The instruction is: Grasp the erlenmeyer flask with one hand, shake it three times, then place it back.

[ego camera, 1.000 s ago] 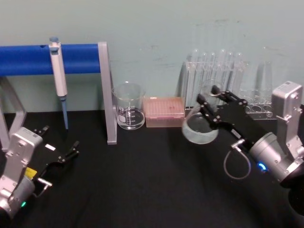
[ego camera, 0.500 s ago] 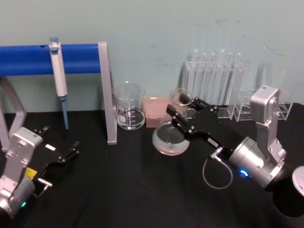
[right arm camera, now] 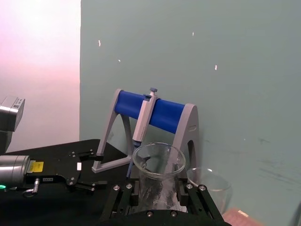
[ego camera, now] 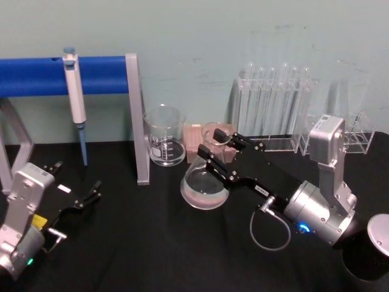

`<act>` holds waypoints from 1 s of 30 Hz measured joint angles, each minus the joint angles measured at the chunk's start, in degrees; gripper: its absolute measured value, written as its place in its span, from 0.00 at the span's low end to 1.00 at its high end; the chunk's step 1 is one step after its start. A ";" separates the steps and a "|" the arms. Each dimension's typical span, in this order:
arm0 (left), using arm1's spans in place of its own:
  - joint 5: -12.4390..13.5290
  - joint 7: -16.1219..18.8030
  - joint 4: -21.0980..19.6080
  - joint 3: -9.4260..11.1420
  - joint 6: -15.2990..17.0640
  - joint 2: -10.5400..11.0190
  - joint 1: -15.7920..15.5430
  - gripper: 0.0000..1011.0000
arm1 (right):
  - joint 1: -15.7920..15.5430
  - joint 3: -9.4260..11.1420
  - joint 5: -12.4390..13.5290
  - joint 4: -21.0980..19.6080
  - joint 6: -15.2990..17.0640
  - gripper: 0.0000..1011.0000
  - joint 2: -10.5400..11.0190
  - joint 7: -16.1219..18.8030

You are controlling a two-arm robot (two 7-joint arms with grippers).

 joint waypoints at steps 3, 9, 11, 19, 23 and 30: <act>0.00 0.00 0.00 0.00 0.00 0.00 0.00 0.99 | 0.16 -0.38 0.35 0.00 -0.08 0.45 0.31 -0.01; 0.00 0.00 0.00 0.00 0.00 0.00 0.00 0.99 | 0.60 -1.08 0.81 0.40 -0.38 0.45 0.69 -0.06; 0.00 0.00 0.00 0.00 0.00 0.00 0.00 0.99 | 0.69 -1.21 0.88 0.53 -0.47 0.45 0.75 -0.08; 0.00 0.00 0.00 0.00 0.00 0.00 0.00 0.99 | 1.19 -1.74 1.21 1.15 -0.76 0.45 0.99 -0.18; 0.00 0.00 0.00 0.00 0.00 0.00 0.00 0.99 | 1.52 -1.94 1.32 1.67 -0.90 0.45 1.13 -0.10; 0.00 0.00 0.00 0.00 0.00 0.00 0.00 0.99 | 2.14 -2.38 1.36 3.13 -1.04 0.45 1.20 0.23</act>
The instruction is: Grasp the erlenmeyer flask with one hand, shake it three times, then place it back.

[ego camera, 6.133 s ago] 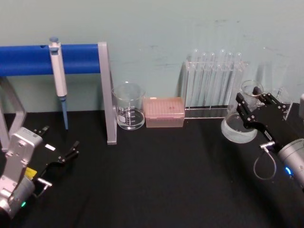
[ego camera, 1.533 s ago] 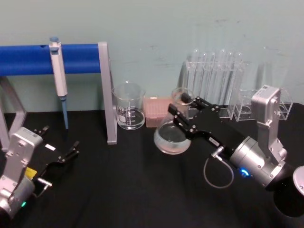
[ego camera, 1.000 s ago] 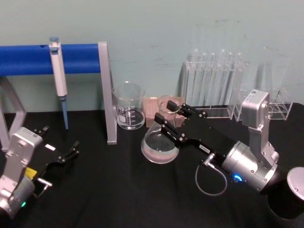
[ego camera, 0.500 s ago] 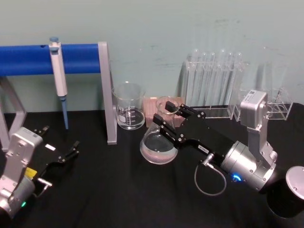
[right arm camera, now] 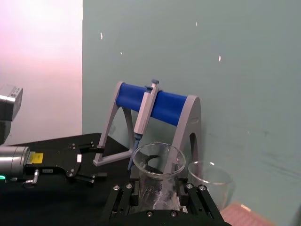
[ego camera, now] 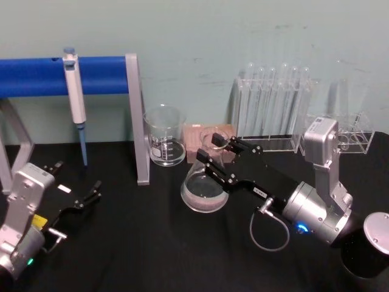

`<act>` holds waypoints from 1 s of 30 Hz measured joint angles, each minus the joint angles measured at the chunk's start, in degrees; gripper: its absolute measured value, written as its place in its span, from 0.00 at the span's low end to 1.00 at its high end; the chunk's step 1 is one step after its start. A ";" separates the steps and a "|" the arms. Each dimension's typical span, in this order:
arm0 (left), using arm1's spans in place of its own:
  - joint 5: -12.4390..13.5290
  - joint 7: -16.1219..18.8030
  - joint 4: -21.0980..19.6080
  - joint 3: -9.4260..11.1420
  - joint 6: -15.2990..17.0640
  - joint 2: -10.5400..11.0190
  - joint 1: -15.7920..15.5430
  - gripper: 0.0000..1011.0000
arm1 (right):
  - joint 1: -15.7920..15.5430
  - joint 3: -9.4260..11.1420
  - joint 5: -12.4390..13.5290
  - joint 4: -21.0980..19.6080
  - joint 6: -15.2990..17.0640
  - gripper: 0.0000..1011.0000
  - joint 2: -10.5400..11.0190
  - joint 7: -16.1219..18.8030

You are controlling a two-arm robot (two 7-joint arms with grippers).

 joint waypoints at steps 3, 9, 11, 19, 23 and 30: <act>0.00 0.00 0.00 0.00 0.00 0.00 0.00 0.99 | 0.32 -0.21 -0.10 0.83 0.00 0.45 -0.03 0.14; 0.00 0.00 0.00 0.00 0.00 0.00 0.00 0.99 | 0.91 -0.67 -0.53 2.42 0.15 0.45 -0.13 0.25; 0.00 0.00 0.00 0.00 0.00 0.00 0.00 0.99 | 1.08 -0.77 -0.53 2.83 0.35 0.45 -0.19 0.36; 0.00 0.00 0.00 0.00 0.00 0.00 0.00 0.99 | 1.95 -1.45 -0.46 4.75 1.17 0.45 -0.43 1.06; 0.00 0.00 0.00 0.00 0.00 0.00 0.00 0.99 | 2.37 -1.82 -0.42 5.83 1.41 0.45 -0.49 1.48; 0.00 0.00 0.00 0.00 0.00 0.00 0.00 0.99 | 2.77 -2.28 -0.58 7.31 1.41 0.45 -0.69 1.69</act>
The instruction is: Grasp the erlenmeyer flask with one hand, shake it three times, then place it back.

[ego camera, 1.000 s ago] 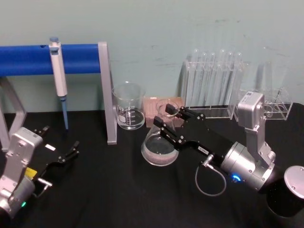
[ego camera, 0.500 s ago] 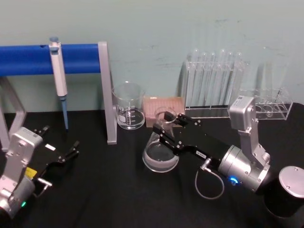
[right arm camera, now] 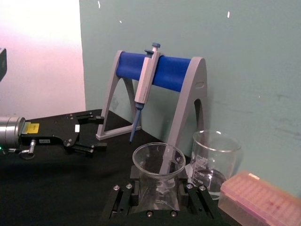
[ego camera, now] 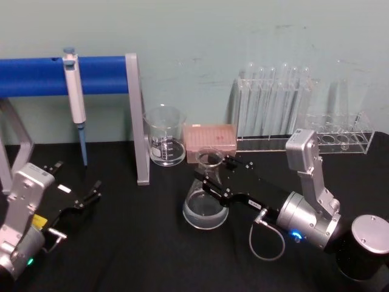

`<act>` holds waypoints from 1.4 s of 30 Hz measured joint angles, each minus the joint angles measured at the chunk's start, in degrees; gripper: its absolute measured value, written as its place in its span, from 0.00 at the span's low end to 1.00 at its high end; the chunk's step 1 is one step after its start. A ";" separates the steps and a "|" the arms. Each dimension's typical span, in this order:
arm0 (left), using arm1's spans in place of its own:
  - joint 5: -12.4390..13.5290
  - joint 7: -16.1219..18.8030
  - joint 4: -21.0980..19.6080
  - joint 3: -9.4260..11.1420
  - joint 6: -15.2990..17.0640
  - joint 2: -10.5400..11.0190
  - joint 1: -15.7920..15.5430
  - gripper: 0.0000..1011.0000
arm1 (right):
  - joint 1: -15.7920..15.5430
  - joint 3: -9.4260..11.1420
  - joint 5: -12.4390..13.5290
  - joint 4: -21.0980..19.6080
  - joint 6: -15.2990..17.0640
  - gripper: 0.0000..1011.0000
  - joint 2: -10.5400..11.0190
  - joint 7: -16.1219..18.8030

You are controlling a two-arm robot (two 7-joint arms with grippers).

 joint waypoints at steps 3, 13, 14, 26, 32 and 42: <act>0.00 0.00 0.00 0.00 0.00 0.00 0.00 0.99 | 0.15 -0.14 -0.11 0.53 -0.07 0.45 -0.14 0.10; 0.00 0.00 0.00 0.00 0.00 0.00 0.00 0.99 | 0.87 -1.07 -0.95 2.99 -0.88 0.45 -0.74 0.82; 0.00 0.00 0.00 0.00 0.00 0.00 0.00 0.99 | 0.95 -1.14 -0.98 3.23 -0.90 0.45 -0.81 0.89; 0.00 0.00 0.00 0.00 0.00 0.00 0.00 0.99 | 1.83 -1.77 -0.95 5.71 -1.10 0.45 -1.60 2.10; 0.00 0.00 0.00 0.00 0.00 0.00 0.00 0.99 | 2.03 -1.96 -0.90 6.26 -1.09 0.45 -1.72 2.31; 0.00 0.00 0.00 0.00 0.00 0.00 0.00 0.99 | 2.38 -2.30 -1.03 6.76 -0.81 0.45 -1.78 2.52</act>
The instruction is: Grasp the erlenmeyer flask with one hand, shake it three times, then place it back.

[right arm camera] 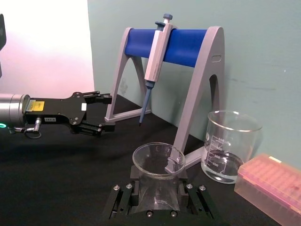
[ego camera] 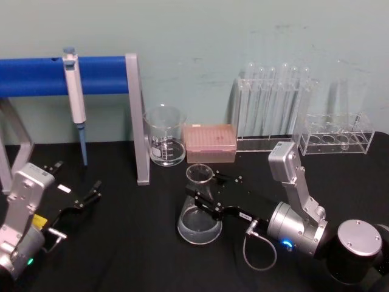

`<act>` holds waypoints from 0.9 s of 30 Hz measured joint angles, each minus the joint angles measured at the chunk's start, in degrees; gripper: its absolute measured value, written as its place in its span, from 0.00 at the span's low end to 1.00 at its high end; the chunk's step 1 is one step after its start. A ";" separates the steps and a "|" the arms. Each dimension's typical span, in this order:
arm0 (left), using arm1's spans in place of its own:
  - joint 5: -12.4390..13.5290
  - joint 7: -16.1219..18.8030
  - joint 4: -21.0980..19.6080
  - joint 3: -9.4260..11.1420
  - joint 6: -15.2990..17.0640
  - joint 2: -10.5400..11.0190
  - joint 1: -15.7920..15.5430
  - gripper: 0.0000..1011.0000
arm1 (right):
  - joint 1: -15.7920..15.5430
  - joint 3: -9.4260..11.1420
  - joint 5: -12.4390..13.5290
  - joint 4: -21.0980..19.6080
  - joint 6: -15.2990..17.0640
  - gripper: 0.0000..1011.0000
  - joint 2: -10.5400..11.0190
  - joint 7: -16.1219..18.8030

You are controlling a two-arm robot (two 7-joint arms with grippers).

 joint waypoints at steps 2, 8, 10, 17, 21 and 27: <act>0.00 0.00 0.00 0.00 0.00 0.00 0.00 0.99 | 0.09 -0.12 -0.03 0.13 0.08 0.45 0.00 0.09; 0.00 0.00 0.00 0.00 0.00 0.00 0.00 0.99 | 0.30 -0.40 -0.13 0.57 0.24 0.45 -0.03 0.38; 0.00 0.00 0.00 0.00 0.00 0.00 0.00 0.99 | 0.32 -0.47 -0.15 0.64 0.26 0.45 -0.03 0.43; 0.00 0.00 0.00 0.00 0.00 0.00 0.00 0.99 | 0.44 -0.66 -0.24 1.02 0.27 0.45 -0.05 0.53; 0.00 0.00 0.00 0.00 0.00 0.00 0.00 0.99 | 0.48 -0.74 -0.26 1.17 0.27 0.45 -0.11 0.53; 0.00 0.00 0.00 0.00 0.00 0.00 0.00 0.99 | 0.48 -0.78 -0.28 1.30 0.26 0.45 -0.20 0.48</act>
